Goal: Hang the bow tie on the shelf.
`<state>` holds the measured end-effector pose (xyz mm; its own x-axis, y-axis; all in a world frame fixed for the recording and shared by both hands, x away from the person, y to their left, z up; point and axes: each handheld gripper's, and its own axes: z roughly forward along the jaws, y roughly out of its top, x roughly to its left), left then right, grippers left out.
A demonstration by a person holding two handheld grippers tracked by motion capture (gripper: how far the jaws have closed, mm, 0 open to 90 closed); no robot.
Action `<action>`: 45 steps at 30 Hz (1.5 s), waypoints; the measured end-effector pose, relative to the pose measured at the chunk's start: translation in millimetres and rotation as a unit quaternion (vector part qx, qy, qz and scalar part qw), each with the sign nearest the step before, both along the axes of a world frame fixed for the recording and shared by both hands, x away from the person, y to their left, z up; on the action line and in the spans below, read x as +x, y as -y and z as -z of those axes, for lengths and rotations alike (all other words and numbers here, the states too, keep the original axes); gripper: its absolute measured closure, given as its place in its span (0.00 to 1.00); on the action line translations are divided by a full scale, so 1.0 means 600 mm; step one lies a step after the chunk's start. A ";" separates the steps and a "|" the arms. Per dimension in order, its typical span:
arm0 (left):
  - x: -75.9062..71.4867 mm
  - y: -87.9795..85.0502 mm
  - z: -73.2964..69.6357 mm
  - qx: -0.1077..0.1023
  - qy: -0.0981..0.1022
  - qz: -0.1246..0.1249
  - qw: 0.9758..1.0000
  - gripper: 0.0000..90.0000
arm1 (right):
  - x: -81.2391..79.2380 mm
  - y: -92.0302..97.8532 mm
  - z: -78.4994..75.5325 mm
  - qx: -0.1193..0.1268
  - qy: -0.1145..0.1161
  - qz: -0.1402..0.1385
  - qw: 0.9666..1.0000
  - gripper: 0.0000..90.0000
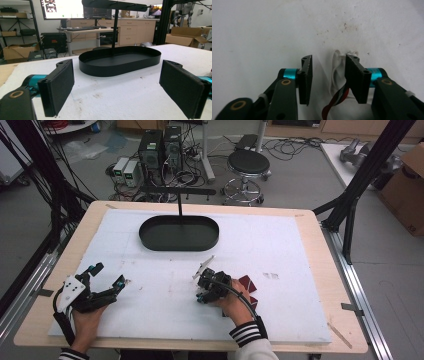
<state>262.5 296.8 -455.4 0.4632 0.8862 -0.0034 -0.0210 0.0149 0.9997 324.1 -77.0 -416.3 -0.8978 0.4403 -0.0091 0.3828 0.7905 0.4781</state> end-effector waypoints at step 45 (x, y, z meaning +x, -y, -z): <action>0.000 0.000 0.000 0.001 0.000 0.000 1.000 0.14 | 0.000 0.035 -0.077 0.168 0.057 0.053 0.983 0.97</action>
